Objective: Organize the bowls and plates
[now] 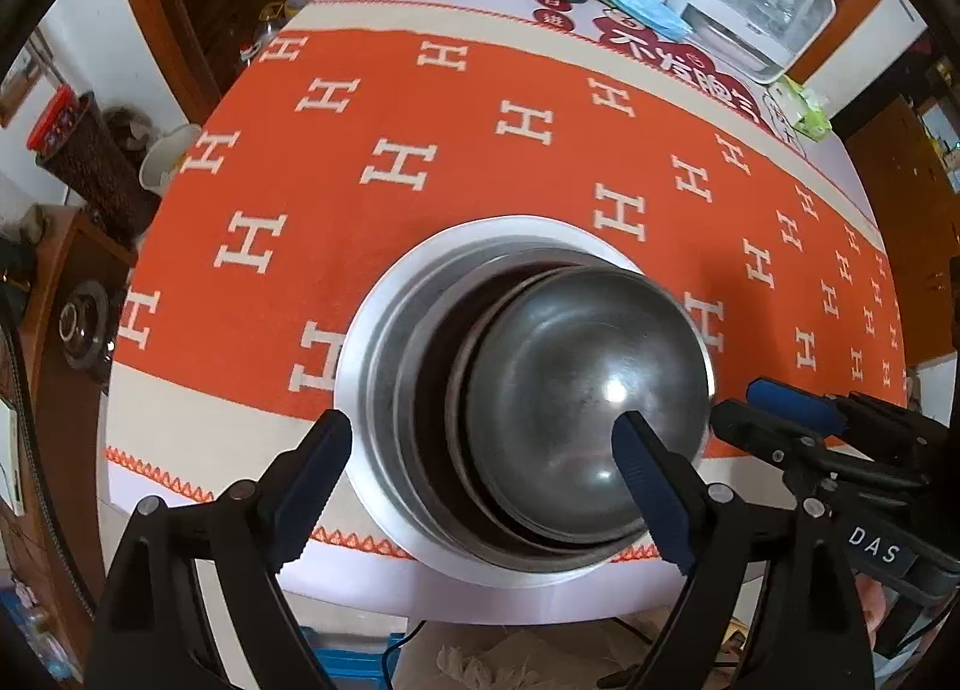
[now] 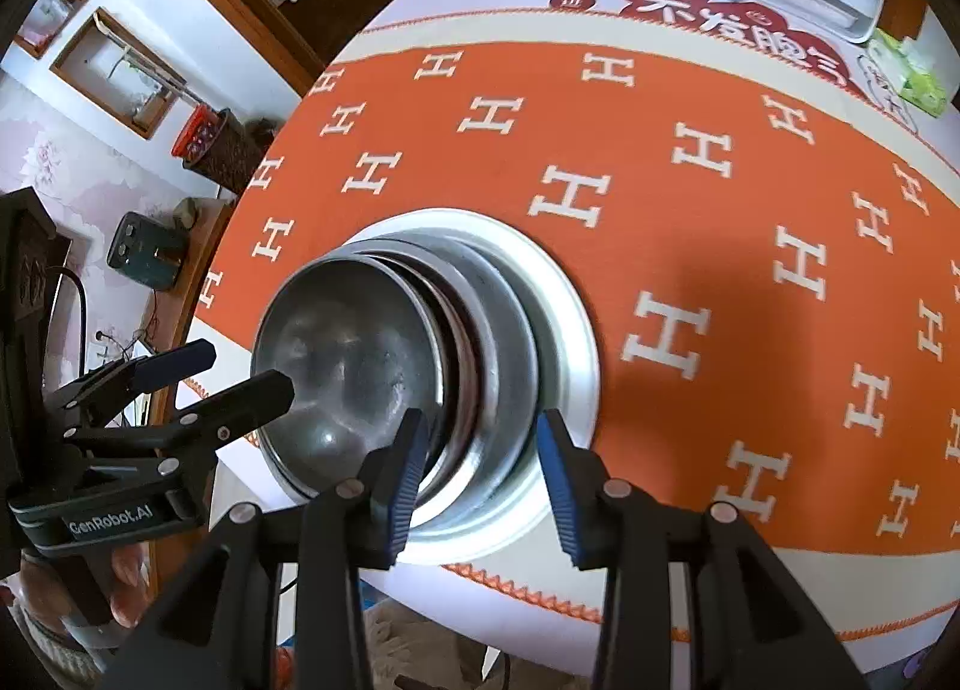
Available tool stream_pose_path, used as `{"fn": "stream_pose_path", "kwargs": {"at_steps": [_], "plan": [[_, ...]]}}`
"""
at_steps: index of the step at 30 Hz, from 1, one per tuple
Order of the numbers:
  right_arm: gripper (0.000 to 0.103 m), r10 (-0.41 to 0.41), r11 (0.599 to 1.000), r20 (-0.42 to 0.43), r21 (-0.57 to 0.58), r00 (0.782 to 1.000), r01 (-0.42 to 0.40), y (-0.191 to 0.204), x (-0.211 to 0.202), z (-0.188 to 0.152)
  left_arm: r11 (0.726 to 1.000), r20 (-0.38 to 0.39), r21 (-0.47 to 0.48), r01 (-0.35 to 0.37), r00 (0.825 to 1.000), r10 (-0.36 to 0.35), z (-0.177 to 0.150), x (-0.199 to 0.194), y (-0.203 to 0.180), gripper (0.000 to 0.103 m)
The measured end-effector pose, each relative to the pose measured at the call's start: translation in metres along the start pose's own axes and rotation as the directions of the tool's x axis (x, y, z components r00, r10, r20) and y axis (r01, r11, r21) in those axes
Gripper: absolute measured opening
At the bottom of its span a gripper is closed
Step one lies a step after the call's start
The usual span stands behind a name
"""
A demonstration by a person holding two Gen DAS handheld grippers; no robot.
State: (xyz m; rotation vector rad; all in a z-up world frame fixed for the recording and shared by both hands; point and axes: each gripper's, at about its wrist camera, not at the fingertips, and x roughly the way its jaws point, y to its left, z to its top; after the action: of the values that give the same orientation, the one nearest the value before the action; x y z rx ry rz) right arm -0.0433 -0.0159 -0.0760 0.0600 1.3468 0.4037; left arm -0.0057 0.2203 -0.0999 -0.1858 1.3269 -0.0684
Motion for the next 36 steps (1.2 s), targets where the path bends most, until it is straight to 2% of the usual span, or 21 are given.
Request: {"fn": "stream_pose_path", "kwargs": {"at_steps": [10, 15, 17, 25, 31, 36], "plan": [[0.038, -0.004, 0.999, 0.063, 0.036, 0.998, 0.001, -0.027, -0.041, -0.022, 0.997, 0.047, 0.065, -0.038, 0.998, 0.035, -0.013, -0.032, -0.053, 0.095], [0.039, -0.049, 0.997, 0.137, 0.06, 0.989, 0.041, -0.051, -0.074, -0.038, 0.996, 0.081, 0.087, -0.038, 0.996, 0.031, -0.019, -0.051, -0.087, 0.095], [0.043, -0.062, 0.996, 0.158, 0.078, 0.985, 0.05, -0.061, -0.084, -0.043, 0.995, 0.101, 0.099, -0.031, 0.995, 0.021, -0.022, -0.059, -0.102, 0.095], [0.046, -0.121, 0.983, 0.244, 0.163, 0.962, 0.082, -0.102, -0.128, -0.069, 0.985, 0.179, 0.173, -0.015, 0.984, -0.016, -0.032, -0.084, -0.164, 0.095], [0.046, -0.188, 0.971, 0.307, 0.199, 0.933, 0.13, -0.12, -0.157, -0.088, 0.981, 0.213, 0.195, -0.003, 0.976, -0.039, -0.039, -0.091, -0.201, 0.095], [0.046, -0.228, 0.959, 0.341, 0.238, 0.912, 0.151, -0.133, -0.172, -0.104, 0.975, 0.239, 0.218, -0.027, 0.971, -0.027, -0.047, -0.093, -0.226, 0.095]]}}
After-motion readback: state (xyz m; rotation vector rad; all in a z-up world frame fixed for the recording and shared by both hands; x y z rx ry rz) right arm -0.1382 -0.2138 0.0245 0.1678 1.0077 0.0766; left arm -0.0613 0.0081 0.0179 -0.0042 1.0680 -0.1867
